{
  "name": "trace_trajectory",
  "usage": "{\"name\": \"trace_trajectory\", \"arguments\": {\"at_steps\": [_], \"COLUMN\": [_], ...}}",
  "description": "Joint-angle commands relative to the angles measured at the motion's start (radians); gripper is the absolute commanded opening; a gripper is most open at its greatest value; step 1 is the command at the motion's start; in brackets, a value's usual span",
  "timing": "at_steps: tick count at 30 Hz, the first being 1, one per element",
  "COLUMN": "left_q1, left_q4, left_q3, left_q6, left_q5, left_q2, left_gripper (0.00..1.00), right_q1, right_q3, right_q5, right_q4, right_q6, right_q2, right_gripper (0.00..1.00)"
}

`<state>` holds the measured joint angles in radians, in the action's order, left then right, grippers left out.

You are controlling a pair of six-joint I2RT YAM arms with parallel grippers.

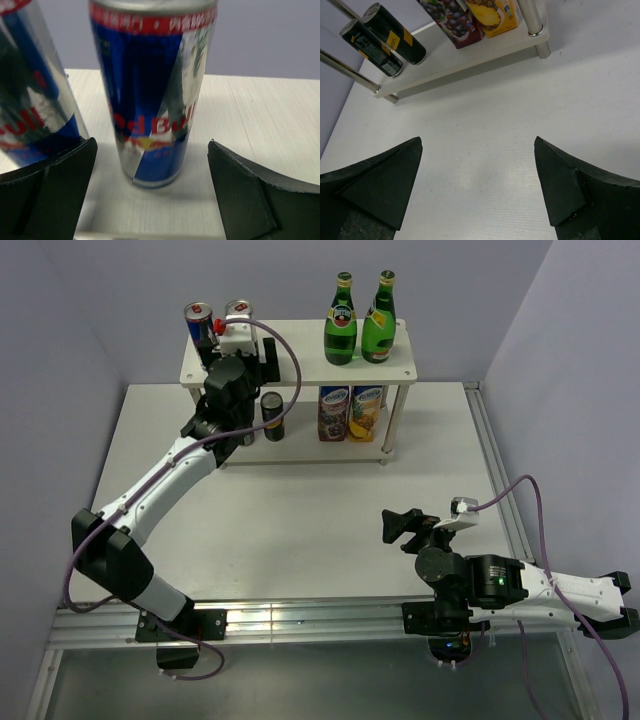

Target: Place and organize the beverage onto the shelf

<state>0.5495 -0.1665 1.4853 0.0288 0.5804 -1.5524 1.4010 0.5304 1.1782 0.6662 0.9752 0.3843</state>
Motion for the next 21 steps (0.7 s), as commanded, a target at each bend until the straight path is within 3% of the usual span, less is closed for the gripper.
{"name": "trace_trajectory", "arguments": {"at_steps": [1, 11, 16, 21], "left_q1": [0.013, 0.139, 0.283, 0.366], "left_q4": [-0.002, 0.113, 0.347, 0.577], "left_q3": [-0.043, -0.230, -0.348, -0.287], "left_q6": [0.048, 0.114, 0.212, 0.298], "left_q5": [-0.019, 0.099, 0.197, 0.231], "left_q2": [0.090, 0.256, 0.431, 0.544], "left_gripper": [0.99, 0.99, 0.99, 0.99], "right_q1": [0.006, 0.007, 0.007, 0.007], "right_q3": [-0.009, -0.010, 0.060, 0.343], "right_q5": [0.035, 0.043, 0.054, -0.012], "right_q4": [-0.013, -0.004, -0.004, -0.215], "right_q6": [0.014, 0.026, -0.045, -0.499], "right_q2": [-0.010, -0.021, 0.019, 0.086], "right_gripper": [1.00, 1.00, 1.00, 1.00]}}
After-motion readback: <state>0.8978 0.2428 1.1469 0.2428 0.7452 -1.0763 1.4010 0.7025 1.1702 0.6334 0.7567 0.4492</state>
